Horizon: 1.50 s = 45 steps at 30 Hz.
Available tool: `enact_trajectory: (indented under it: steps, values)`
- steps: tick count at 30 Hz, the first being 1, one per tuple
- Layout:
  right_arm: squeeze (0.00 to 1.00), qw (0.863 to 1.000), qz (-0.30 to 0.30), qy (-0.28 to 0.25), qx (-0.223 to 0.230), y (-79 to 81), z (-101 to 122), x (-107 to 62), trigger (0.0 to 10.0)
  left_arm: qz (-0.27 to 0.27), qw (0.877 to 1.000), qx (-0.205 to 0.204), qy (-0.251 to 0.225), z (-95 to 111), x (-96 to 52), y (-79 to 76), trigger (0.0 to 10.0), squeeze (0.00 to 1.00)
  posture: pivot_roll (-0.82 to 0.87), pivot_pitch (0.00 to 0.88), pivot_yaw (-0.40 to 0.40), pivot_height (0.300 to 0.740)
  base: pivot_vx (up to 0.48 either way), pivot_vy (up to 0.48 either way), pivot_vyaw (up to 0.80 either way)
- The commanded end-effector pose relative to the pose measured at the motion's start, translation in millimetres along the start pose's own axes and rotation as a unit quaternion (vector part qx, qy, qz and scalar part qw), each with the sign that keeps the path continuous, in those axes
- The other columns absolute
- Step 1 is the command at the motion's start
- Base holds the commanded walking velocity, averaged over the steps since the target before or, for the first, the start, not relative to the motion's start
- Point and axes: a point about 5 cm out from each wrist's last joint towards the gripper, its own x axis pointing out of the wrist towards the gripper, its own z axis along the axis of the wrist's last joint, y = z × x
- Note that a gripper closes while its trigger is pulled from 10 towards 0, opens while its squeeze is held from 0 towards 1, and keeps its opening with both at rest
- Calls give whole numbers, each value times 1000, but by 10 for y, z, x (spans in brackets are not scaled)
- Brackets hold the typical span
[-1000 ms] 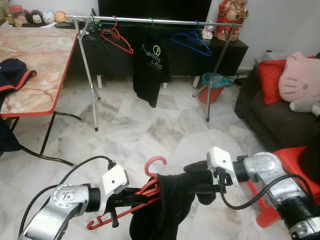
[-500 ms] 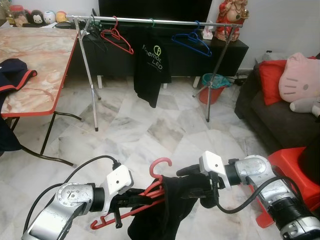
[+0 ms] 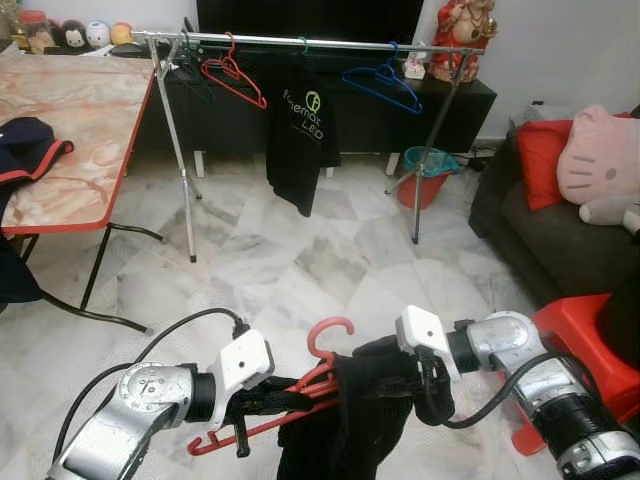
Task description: Hang hanger
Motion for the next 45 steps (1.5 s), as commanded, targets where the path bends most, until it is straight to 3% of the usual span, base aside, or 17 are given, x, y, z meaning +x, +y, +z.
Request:
enact_trajectory:
  steps: [1,38,39,40,41,45]
  values:
    - [0,1000,5,-1,2,-8,6,-16,0,-9,999,23,-23,152,36,0,10000,0,97,15,-152,740,0,0,0]
    - [0,1000,18,-17,11,32,21,57,0,-21,999,36,-22,193,142,3,10000,0,96,30,-151,740,0,0,0]
    - [0,1000,18,-18,11,33,20,60,0,-25,999,34,-23,191,144,-5,10000,400,96,30,-151,740,0,0,0]
    - [0,1000,18,-18,11,33,20,60,0,-25,999,34,-23,191,144,-5,10000,400,96,30,-151,740,0,0,0]
    - [0,1000,19,-17,11,34,19,61,0,-27,999,33,-22,188,146,-9,10000,1000,96,30,-151,740,0,0,0]
    - [0,1000,18,-17,11,30,22,63,0,-29,999,33,-20,181,147,-15,10000,1000,96,28,-151,740,0,0,0]
